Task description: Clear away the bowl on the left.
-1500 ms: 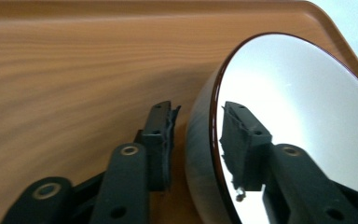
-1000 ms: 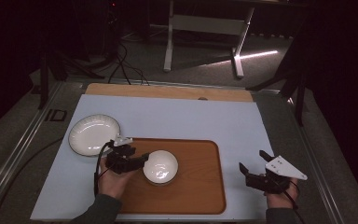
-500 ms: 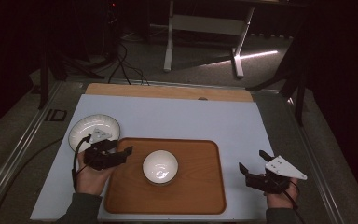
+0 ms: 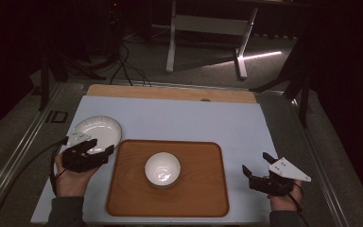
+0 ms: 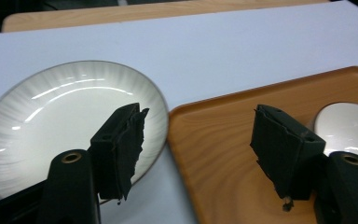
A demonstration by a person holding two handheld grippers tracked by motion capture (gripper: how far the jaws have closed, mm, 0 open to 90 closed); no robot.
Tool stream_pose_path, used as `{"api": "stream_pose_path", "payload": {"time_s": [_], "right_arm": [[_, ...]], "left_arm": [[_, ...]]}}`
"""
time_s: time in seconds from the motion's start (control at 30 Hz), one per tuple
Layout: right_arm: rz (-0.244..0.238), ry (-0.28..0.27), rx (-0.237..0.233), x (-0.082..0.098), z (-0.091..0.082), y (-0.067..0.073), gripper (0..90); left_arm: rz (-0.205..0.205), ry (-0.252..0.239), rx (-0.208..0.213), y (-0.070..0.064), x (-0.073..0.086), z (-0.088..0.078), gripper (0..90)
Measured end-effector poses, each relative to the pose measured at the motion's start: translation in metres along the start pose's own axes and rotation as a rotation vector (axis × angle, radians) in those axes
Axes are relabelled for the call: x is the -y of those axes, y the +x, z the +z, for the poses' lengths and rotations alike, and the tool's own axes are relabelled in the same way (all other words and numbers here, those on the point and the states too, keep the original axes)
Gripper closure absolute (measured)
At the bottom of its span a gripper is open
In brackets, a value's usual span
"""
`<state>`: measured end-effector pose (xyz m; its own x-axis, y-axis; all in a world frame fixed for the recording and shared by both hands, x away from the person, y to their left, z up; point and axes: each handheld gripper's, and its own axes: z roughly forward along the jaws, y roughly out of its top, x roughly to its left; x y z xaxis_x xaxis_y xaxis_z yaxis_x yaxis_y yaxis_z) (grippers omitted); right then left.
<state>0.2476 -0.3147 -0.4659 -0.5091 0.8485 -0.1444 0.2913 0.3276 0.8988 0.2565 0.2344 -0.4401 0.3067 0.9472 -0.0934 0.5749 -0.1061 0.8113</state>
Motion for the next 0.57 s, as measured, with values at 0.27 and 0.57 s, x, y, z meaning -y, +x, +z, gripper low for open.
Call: {"api": "stream_pose_path", "payload": {"time_s": [0.27,0.57], "right_arm": [[0.006,0.02,0.001,0.003,0.002,-0.001,13.6],[0.044,0.061,0.025,0.01,0.007,-0.008,13.5]], "left_arm": [[-0.019,0.003,-0.124,0.015,0.016,0.0,25.7],[-0.124,0.027,-0.204,0.026,0.035,-0.005,16.3]]}}
